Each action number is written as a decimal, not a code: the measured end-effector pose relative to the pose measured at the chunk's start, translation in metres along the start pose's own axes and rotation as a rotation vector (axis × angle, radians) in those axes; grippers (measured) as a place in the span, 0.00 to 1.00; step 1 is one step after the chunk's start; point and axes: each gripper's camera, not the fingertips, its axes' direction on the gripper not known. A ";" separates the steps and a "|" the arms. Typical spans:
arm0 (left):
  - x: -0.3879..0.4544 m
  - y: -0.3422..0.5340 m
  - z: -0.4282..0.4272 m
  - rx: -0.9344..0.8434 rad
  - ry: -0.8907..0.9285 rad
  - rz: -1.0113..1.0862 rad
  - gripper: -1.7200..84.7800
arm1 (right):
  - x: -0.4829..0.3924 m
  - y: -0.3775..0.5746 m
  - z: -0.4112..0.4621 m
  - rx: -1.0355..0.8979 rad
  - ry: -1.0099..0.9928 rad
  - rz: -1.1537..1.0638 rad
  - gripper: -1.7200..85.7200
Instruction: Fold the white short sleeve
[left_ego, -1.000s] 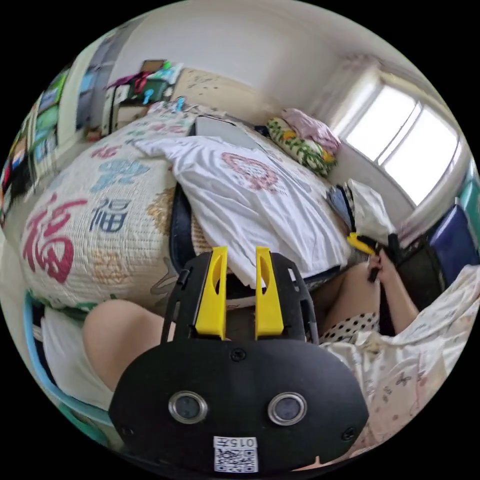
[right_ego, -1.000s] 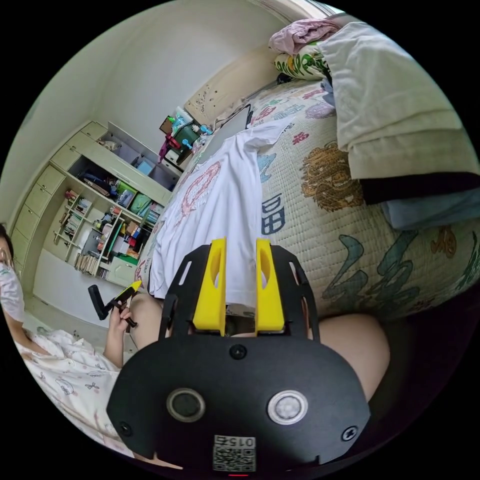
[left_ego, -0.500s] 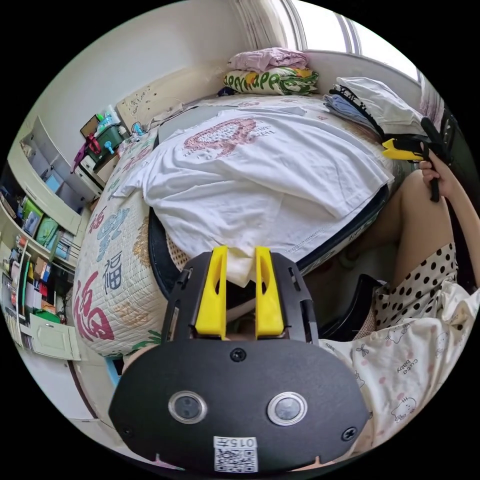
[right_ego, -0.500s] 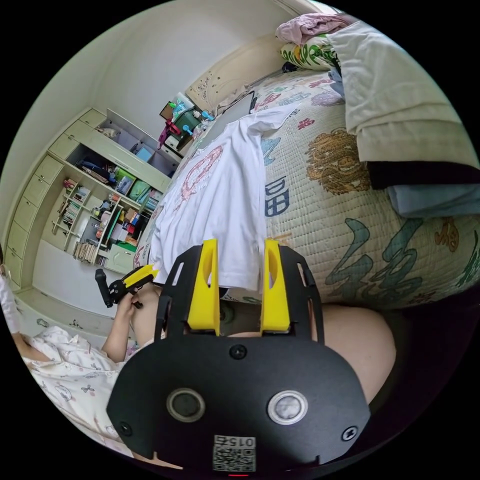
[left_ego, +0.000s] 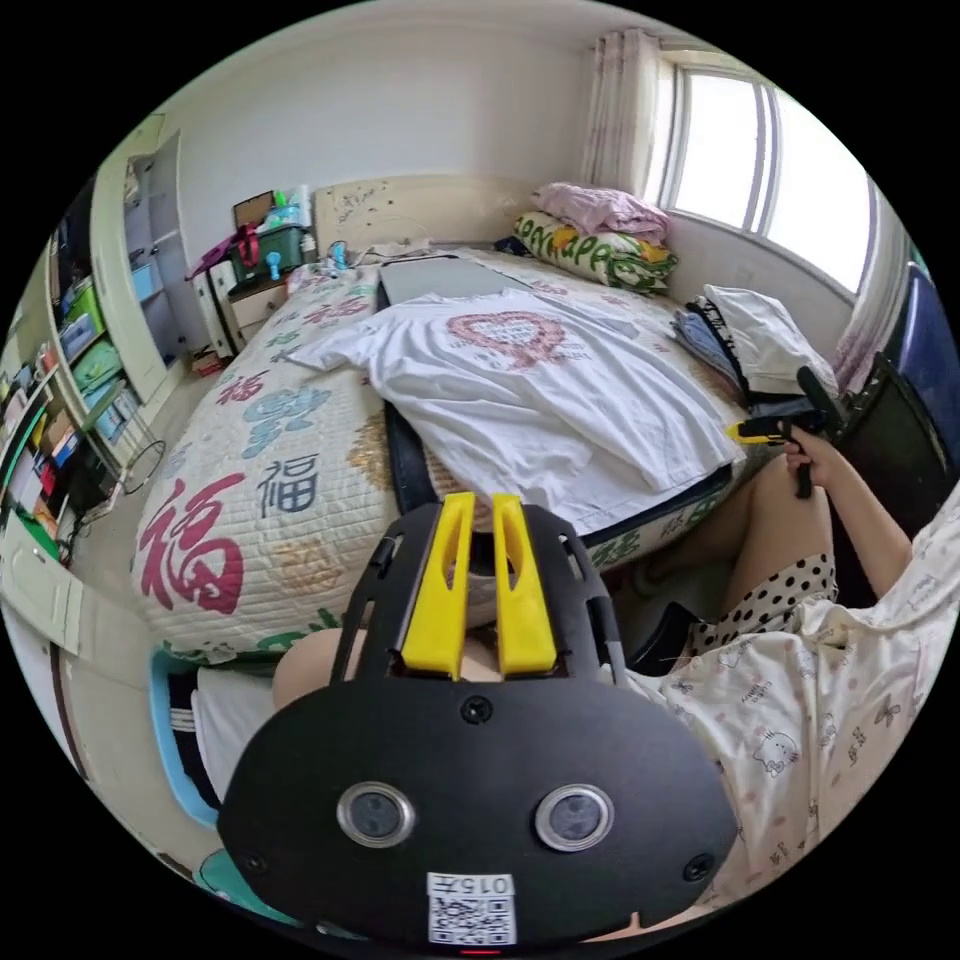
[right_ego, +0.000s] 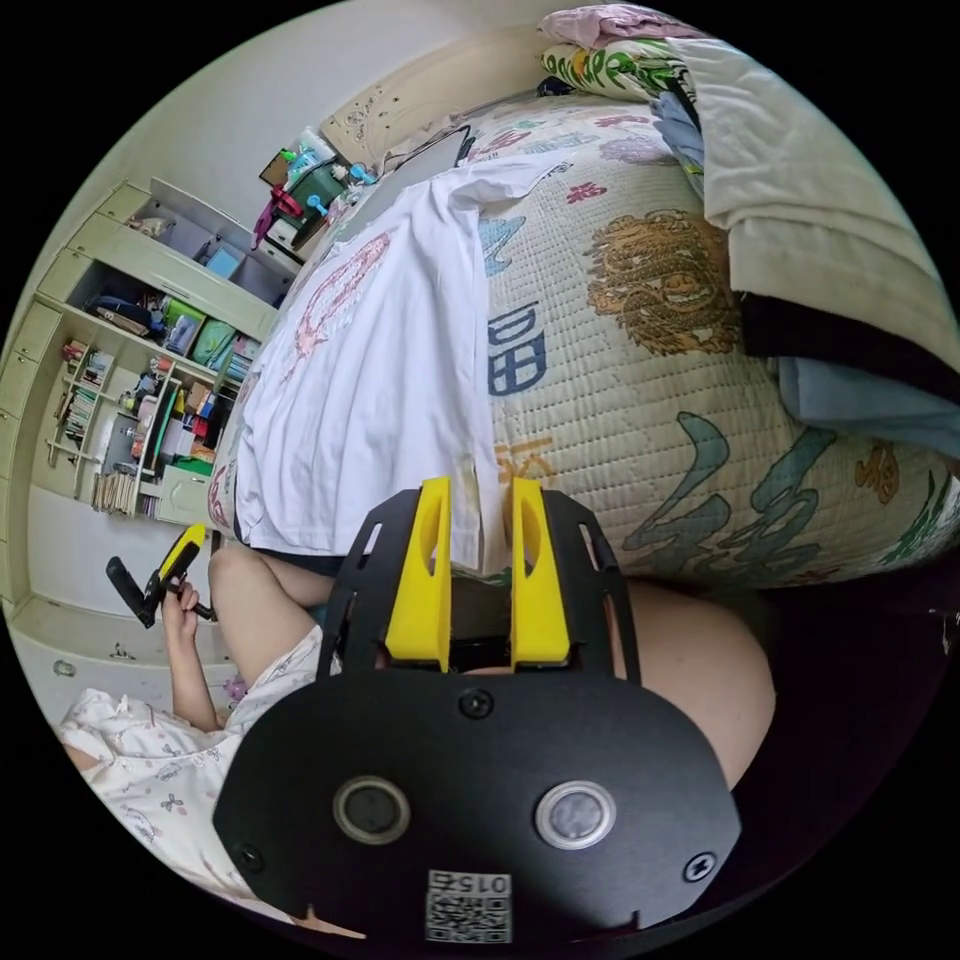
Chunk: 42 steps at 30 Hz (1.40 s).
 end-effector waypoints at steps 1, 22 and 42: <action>0.005 -0.003 0.001 0.001 0.011 0.015 0.10 | 0.002 -0.001 -0.002 0.002 -0.005 0.001 0.13; -0.023 -0.004 0.009 -0.131 -0.193 0.133 0.02 | 0.016 -0.016 -0.033 -0.009 0.026 -0.019 0.02; -0.247 0.104 0.037 -0.197 -0.009 -0.263 0.04 | 0.077 -0.032 -0.084 0.046 0.026 0.138 0.03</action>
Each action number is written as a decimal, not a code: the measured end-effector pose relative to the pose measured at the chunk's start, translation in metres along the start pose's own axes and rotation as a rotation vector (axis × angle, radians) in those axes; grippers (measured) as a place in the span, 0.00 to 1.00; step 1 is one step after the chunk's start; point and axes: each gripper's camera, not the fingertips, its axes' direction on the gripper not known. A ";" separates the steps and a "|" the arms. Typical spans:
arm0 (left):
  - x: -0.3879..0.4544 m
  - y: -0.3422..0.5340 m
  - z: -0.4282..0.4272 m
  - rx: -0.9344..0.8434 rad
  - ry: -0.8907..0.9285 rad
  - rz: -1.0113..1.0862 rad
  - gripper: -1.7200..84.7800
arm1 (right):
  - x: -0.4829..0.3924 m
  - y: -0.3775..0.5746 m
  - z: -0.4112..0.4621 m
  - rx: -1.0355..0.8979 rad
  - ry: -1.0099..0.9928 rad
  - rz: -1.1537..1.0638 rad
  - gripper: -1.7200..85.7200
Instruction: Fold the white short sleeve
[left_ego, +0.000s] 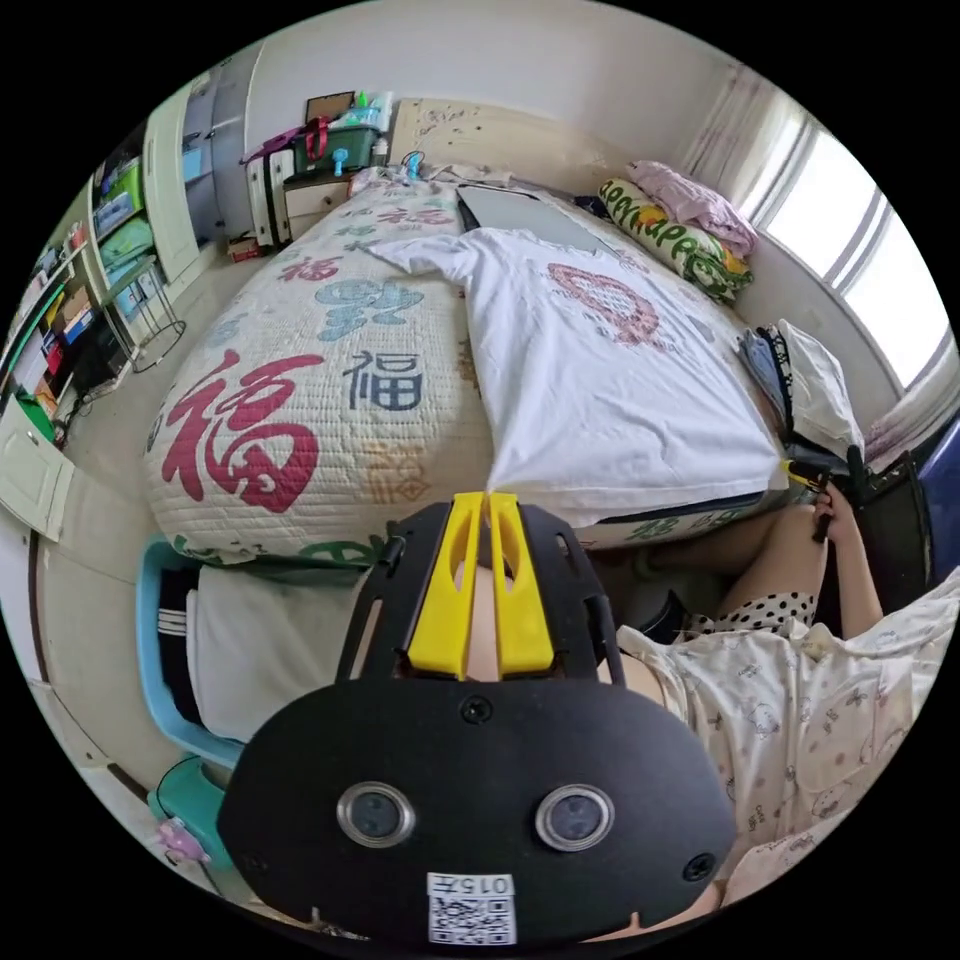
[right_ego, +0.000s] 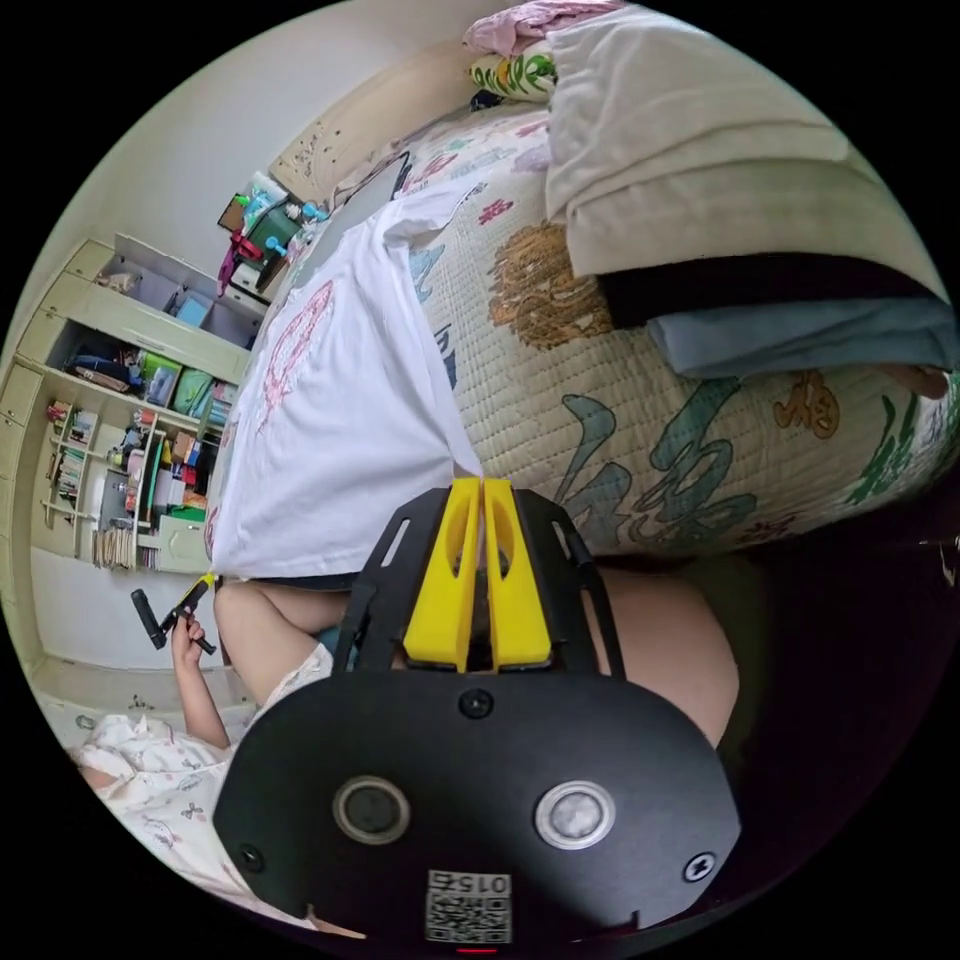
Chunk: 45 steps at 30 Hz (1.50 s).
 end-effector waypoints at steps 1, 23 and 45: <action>-0.004 0.002 0.003 -0.001 -0.016 0.001 0.04 | 0.000 -0.004 0.005 -0.033 -0.007 -0.010 0.04; -0.029 -0.009 0.161 -0.132 0.072 -0.026 0.02 | 0.004 0.001 0.061 -0.099 -0.066 -0.080 0.02; 0.029 0.014 0.094 0.110 -0.126 -0.079 0.06 | -0.005 0.079 0.154 0.102 -0.028 -0.059 0.02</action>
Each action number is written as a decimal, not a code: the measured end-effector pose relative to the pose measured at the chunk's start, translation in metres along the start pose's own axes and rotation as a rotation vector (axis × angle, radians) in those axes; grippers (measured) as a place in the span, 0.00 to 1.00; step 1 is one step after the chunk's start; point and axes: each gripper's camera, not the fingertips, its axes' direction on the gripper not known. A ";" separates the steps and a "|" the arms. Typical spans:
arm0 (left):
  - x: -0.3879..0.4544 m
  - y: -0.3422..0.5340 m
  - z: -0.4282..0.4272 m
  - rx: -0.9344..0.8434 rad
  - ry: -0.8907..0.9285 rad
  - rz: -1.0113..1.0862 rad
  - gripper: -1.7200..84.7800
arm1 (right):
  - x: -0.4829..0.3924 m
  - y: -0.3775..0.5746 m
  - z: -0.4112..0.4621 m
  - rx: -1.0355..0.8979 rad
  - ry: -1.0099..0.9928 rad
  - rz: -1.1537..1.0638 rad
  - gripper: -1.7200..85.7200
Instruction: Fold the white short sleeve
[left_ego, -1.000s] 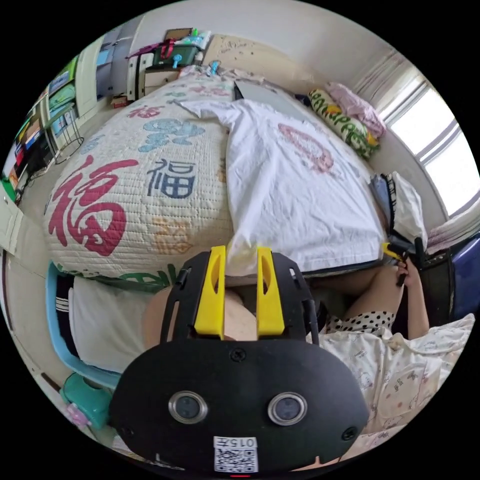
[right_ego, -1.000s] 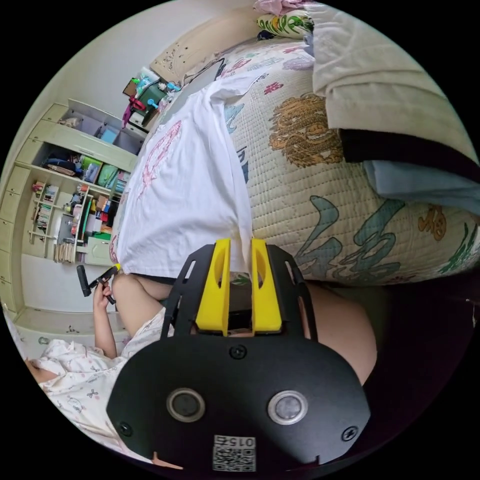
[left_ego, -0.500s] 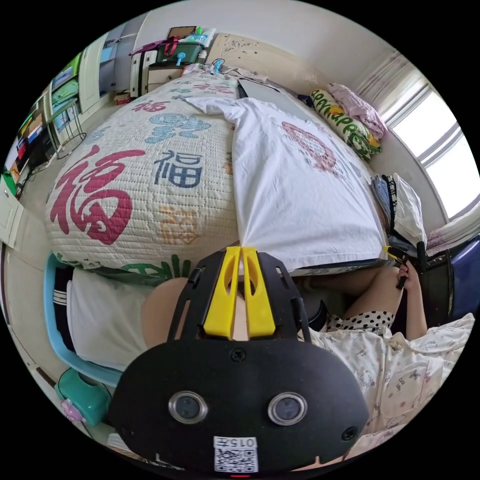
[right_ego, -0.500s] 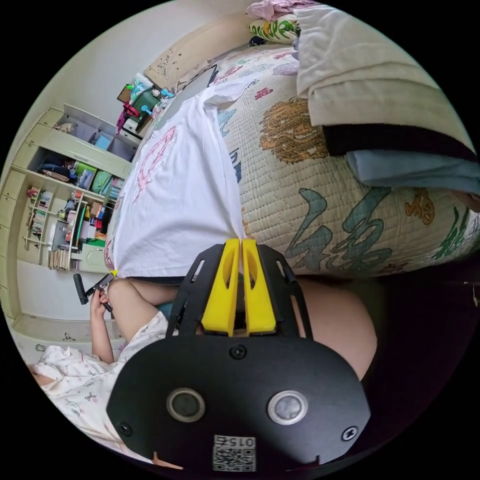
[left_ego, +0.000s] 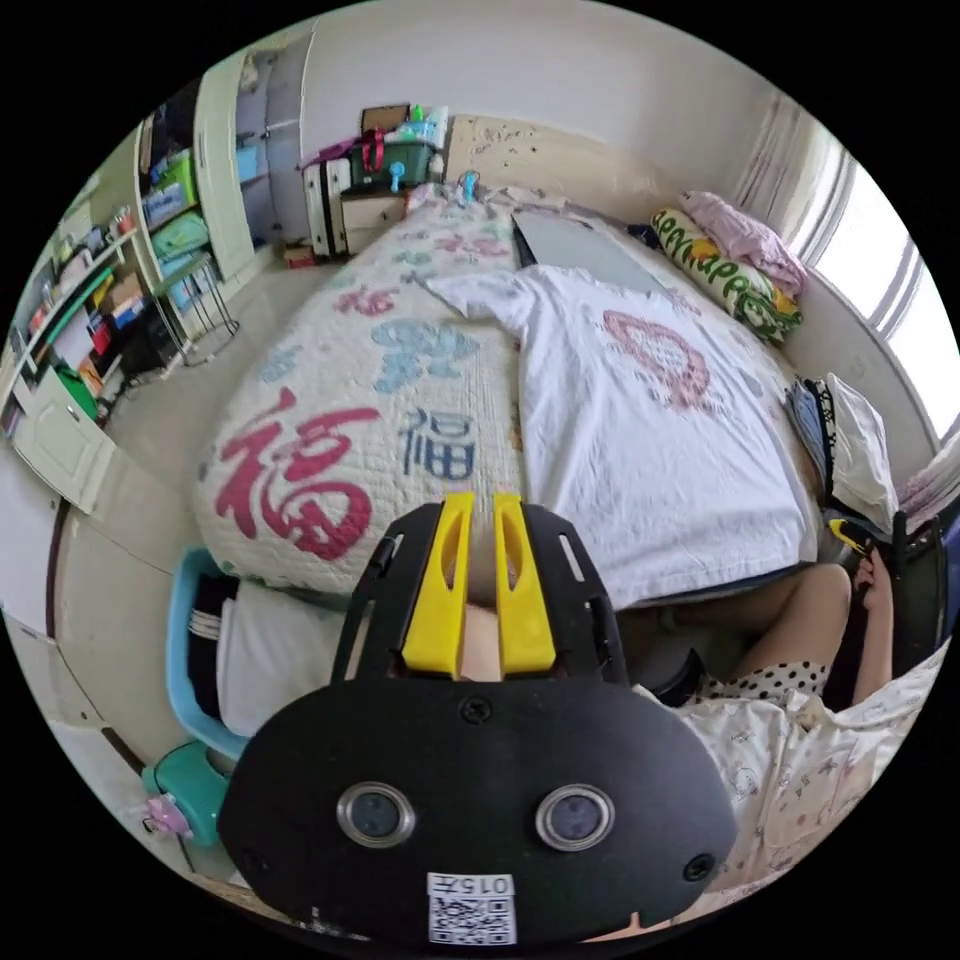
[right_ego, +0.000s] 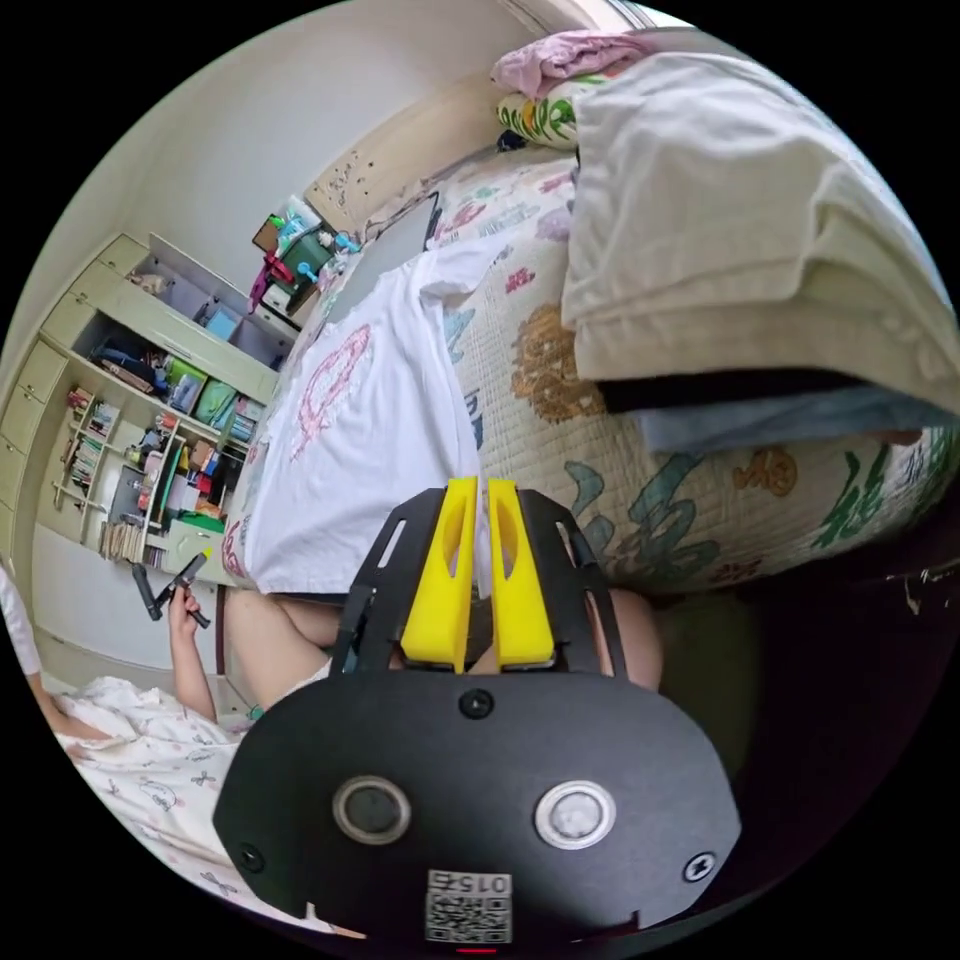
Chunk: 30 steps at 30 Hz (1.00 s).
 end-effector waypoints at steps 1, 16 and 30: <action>0.011 -0.007 -0.017 0.096 -0.025 0.026 0.07 | -0.009 0.000 0.006 0.040 0.004 -0.024 0.02; 0.245 -0.219 0.099 0.393 -0.020 0.434 0.07 | -0.296 -0.130 0.303 0.478 0.303 -0.611 0.01; 0.337 -0.450 0.396 0.026 0.018 0.286 0.04 | -0.376 -0.377 0.643 0.094 0.398 -0.451 0.01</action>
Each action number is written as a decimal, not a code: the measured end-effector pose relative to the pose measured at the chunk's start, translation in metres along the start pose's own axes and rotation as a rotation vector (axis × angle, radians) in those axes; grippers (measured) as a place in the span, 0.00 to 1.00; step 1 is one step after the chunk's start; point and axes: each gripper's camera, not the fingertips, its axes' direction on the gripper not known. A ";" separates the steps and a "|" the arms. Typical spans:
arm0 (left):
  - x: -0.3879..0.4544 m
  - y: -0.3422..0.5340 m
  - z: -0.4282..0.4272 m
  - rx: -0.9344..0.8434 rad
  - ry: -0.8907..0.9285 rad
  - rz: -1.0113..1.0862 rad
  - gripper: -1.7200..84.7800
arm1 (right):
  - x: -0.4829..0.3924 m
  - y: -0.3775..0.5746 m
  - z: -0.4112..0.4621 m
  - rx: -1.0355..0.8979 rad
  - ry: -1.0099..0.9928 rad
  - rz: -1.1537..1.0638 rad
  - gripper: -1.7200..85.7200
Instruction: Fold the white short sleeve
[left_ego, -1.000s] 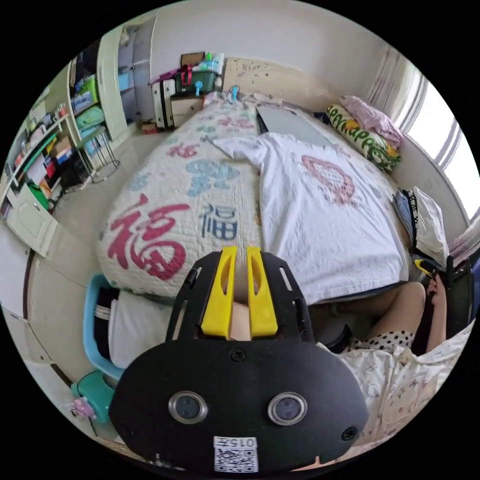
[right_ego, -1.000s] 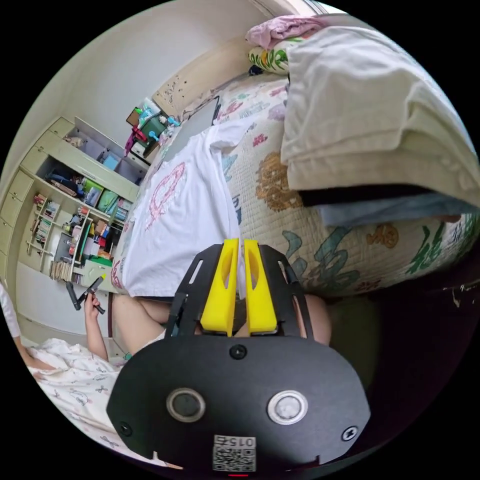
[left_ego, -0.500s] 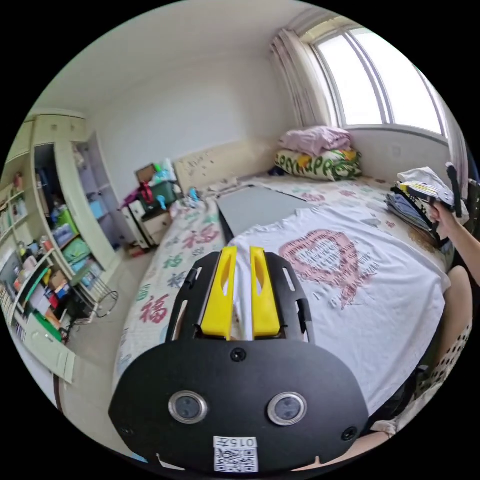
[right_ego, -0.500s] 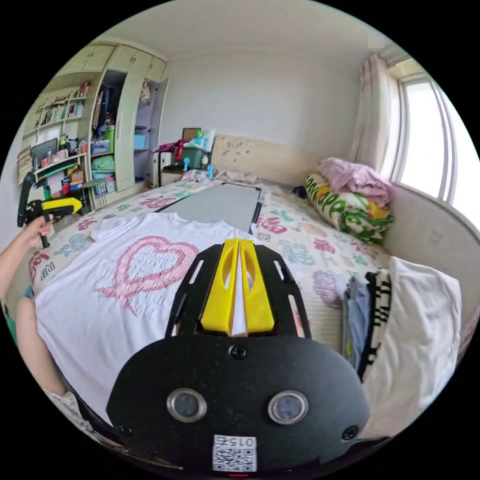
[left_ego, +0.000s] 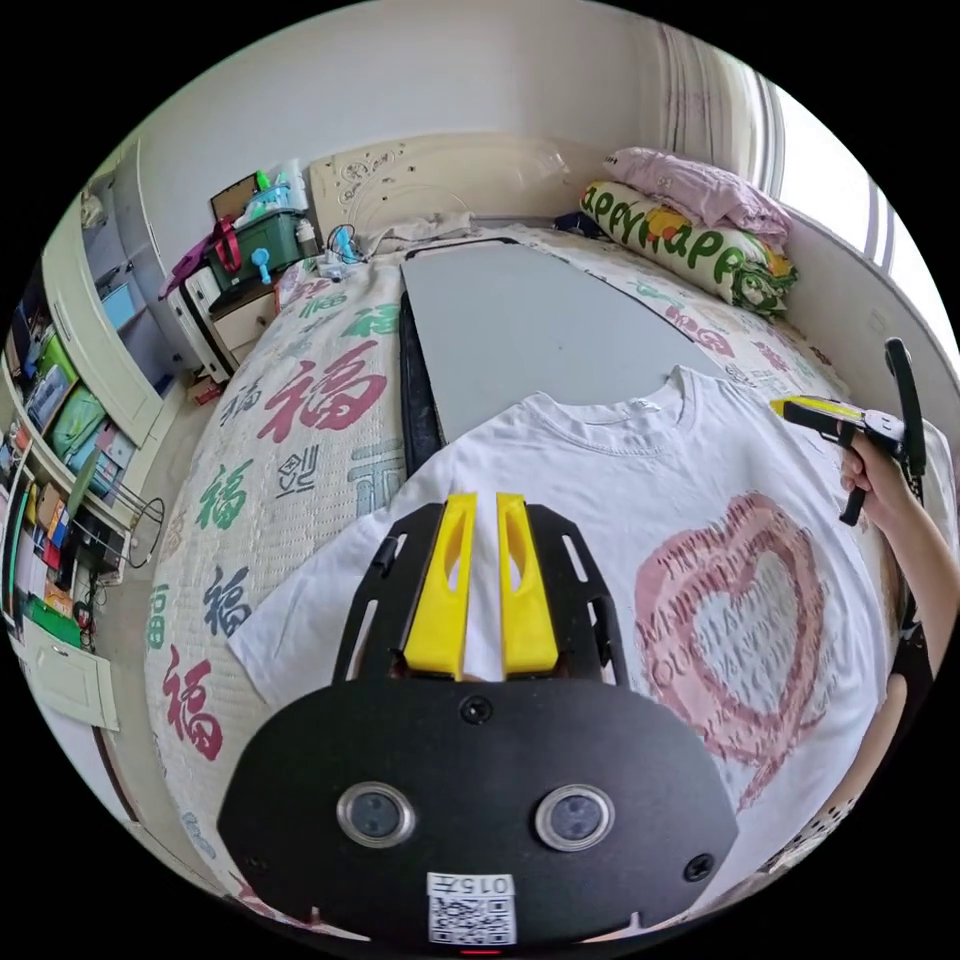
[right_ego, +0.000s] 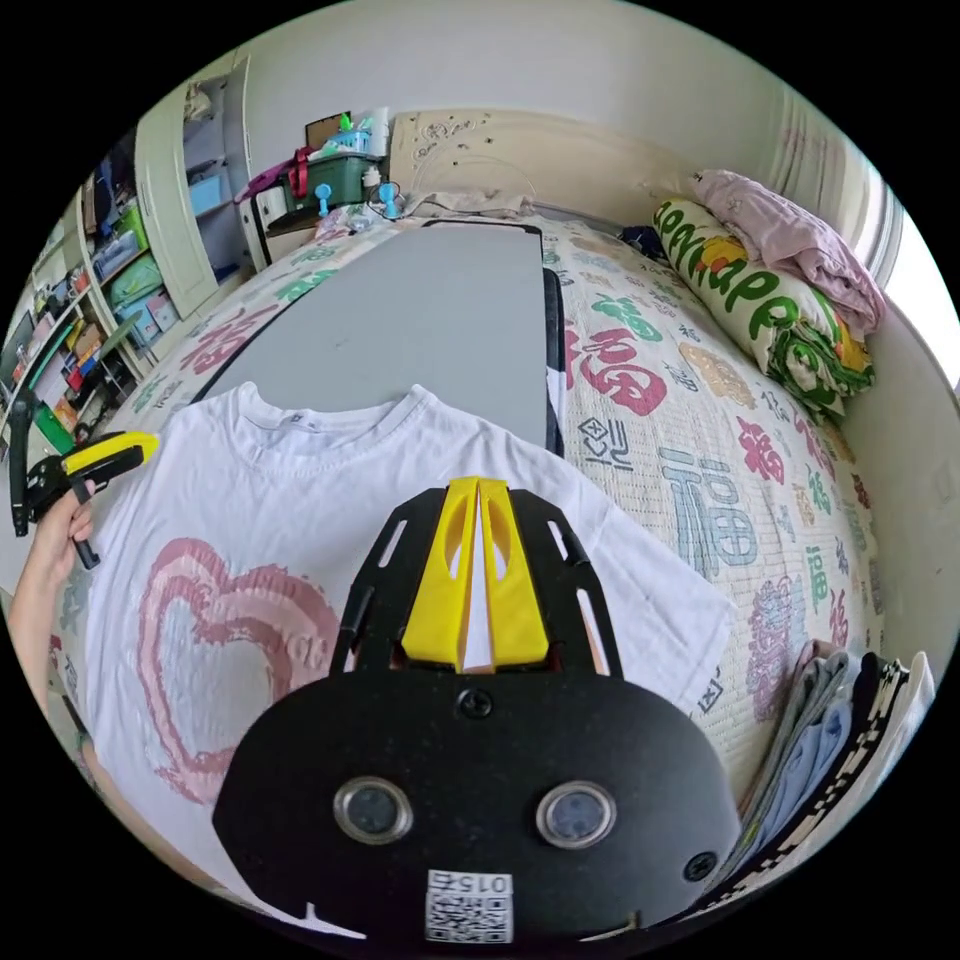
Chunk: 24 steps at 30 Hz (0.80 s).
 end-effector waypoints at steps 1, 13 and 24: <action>0.003 -0.010 0.017 -0.016 0.013 -0.011 0.04 | -0.012 -0.010 0.019 -0.022 0.053 -0.013 0.01; 0.037 -0.075 0.118 -0.048 -0.014 0.033 0.01 | -0.066 -0.078 0.114 -0.097 0.288 -0.106 0.01; 0.049 -0.081 0.159 -0.037 -0.087 0.055 0.02 | -0.062 -0.127 0.100 -0.103 0.352 -0.127 0.01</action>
